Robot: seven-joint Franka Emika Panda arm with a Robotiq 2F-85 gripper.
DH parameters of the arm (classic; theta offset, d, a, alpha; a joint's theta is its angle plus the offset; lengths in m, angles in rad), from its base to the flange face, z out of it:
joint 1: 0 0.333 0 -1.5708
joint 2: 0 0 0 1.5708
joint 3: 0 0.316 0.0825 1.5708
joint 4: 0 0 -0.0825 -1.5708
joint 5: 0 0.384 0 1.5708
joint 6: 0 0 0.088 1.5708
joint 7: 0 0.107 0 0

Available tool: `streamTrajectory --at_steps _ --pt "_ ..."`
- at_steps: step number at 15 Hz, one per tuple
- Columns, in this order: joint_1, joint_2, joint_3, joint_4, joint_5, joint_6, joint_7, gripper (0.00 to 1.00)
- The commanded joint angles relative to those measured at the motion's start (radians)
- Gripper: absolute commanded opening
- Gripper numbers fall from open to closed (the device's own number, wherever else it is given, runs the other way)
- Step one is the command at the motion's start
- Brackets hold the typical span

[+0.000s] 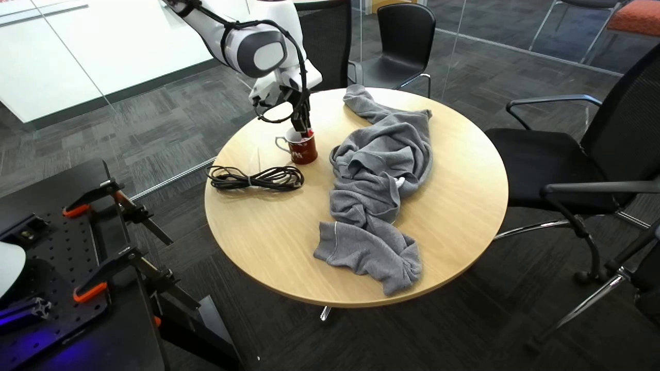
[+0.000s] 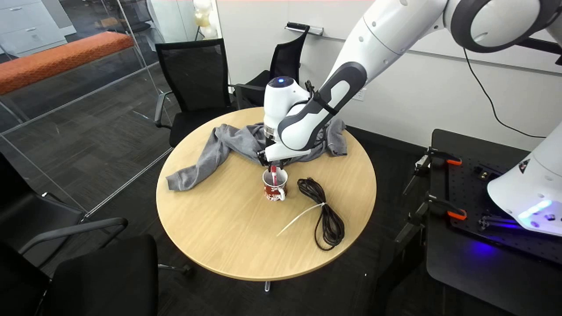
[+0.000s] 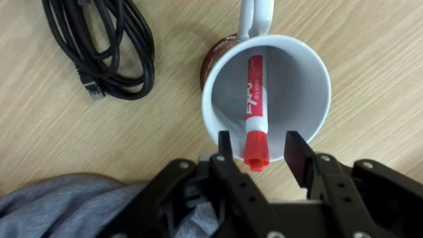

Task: Put the marker on the table

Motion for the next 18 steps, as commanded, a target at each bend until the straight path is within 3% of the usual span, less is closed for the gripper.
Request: streamTrajectory --at_steps 1,4,6,9,10,12,18 --pt "0.014 0.027 -0.021 0.051 0.026 -0.021 0.003 0.40" --pt "0.013 0.036 -0.022 0.064 0.026 -0.022 0.003 0.35" --pt "0.013 0.042 -0.024 0.073 0.026 -0.023 0.003 0.22" --pt "0.013 0.048 -0.025 0.082 0.026 -0.026 0.002 0.09" --pt "0.013 0.048 -0.026 0.085 0.025 -0.028 0.003 0.11" --pt "0.017 0.049 -0.028 0.085 0.024 -0.027 0.006 0.05" --pt "0.050 -0.009 -0.049 0.017 0.017 0.010 0.031 0.05"
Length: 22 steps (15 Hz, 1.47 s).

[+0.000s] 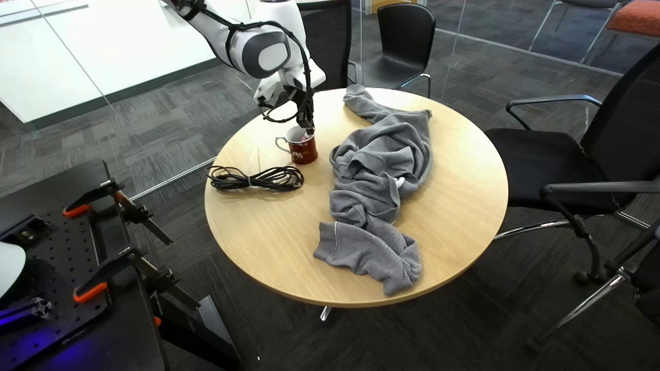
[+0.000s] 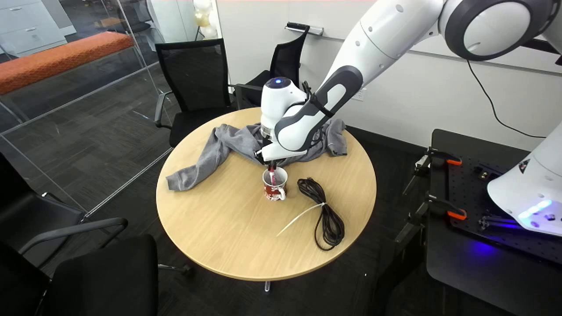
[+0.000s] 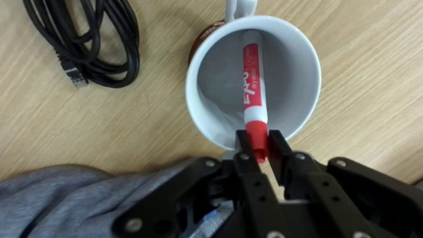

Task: Put the marker on the table

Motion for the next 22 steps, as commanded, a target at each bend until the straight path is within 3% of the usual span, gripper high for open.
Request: streamTrajectory --at_steps 1,10,13,16,22 --pt "0.047 -0.060 -0.042 -0.060 0.015 0.026 0.032 0.05" --pt "0.211 -0.256 -0.199 -0.289 -0.037 0.158 0.140 0.05" --pt "0.235 -0.319 -0.212 -0.353 -0.061 0.200 0.107 0.05" --pt "0.227 -0.374 -0.184 -0.396 -0.112 0.215 0.028 0.05" --pt "0.163 -0.415 -0.059 -0.391 -0.126 0.157 -0.231 0.05"
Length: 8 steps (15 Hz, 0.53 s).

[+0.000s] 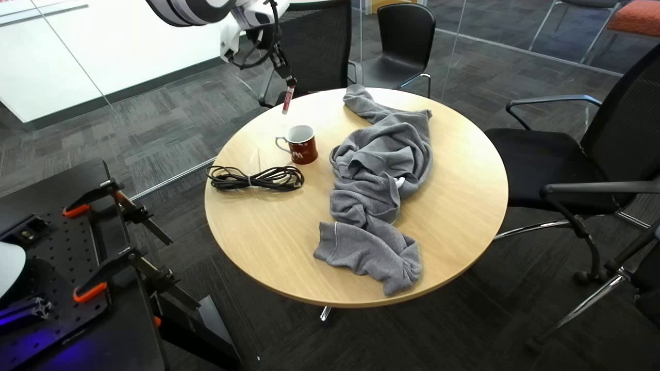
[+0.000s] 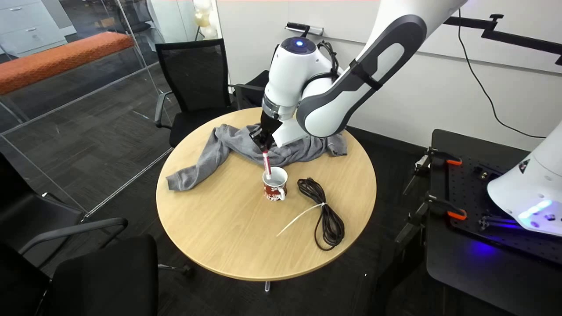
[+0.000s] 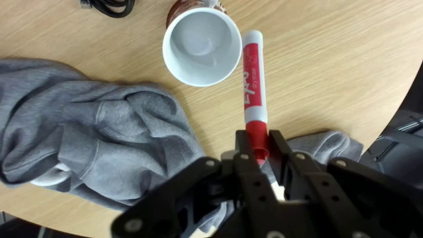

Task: Put the marker on the table

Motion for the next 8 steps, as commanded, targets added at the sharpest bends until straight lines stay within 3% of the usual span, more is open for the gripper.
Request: streamTrajectory --at_steps 1,8 --pt "-0.045 -0.039 0.079 -0.015 -0.005 -0.046 -0.147 0.05" --pt "-0.055 0.041 0.134 0.096 -0.008 -0.242 -0.316 0.05"
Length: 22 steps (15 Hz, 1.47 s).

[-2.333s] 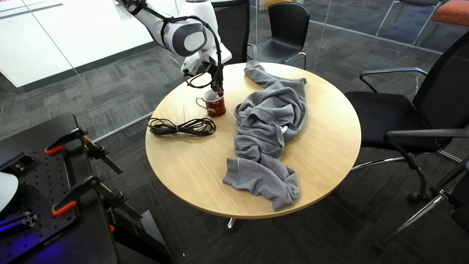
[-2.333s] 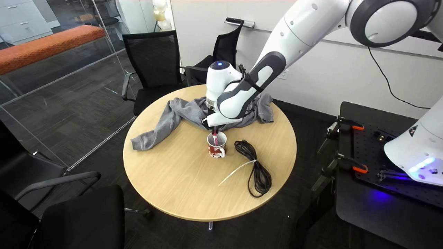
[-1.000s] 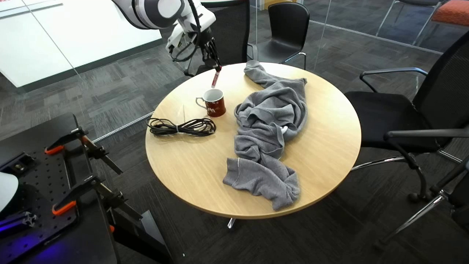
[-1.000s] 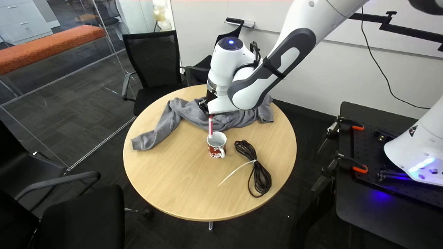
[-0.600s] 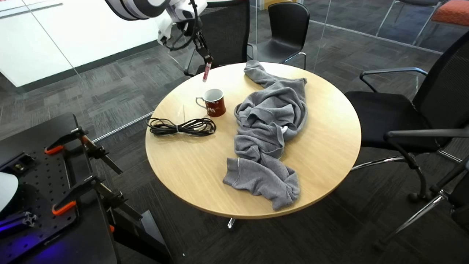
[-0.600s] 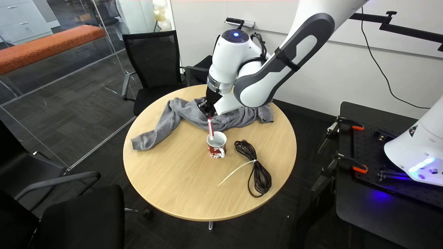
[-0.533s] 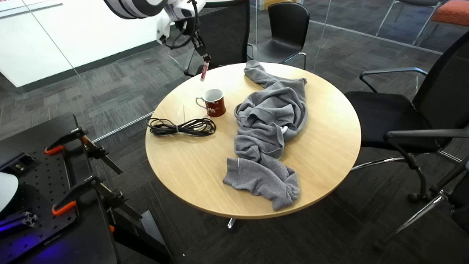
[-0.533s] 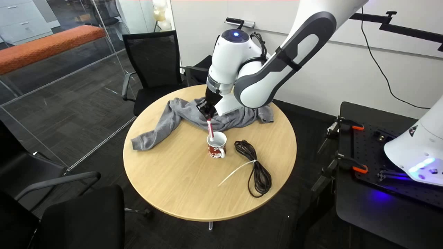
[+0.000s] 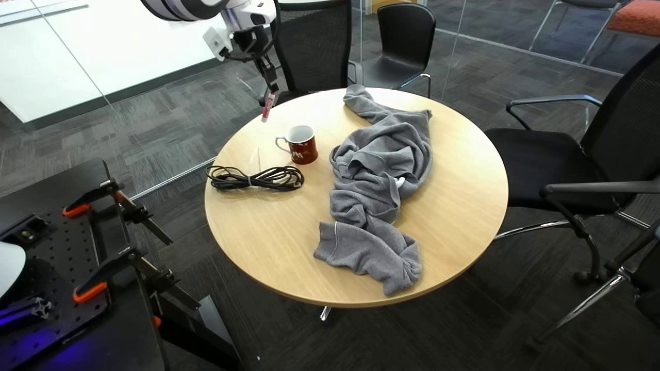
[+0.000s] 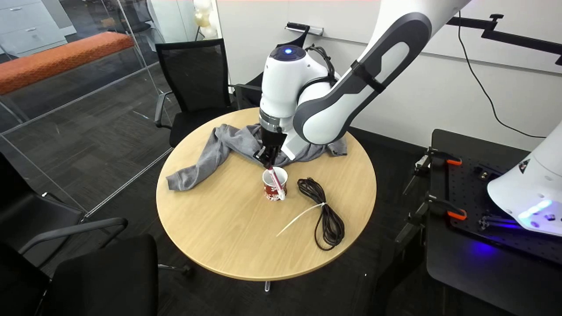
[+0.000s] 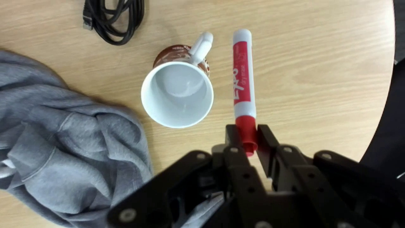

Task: Put the marker on the table

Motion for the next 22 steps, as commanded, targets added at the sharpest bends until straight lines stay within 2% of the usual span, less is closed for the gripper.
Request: streamTrajectory --at_steps 1,9,16,22 --pt "-0.029 0.051 0.041 0.087 -0.008 -0.112 -0.087 0.05" --pt "-0.031 0.205 0.078 0.281 -0.022 -0.261 -0.193 0.05" --pt "-0.014 0.351 0.074 0.477 -0.054 -0.382 -0.204 0.05" --pt "-0.004 0.453 0.084 0.600 -0.094 -0.387 -0.268 0.05"
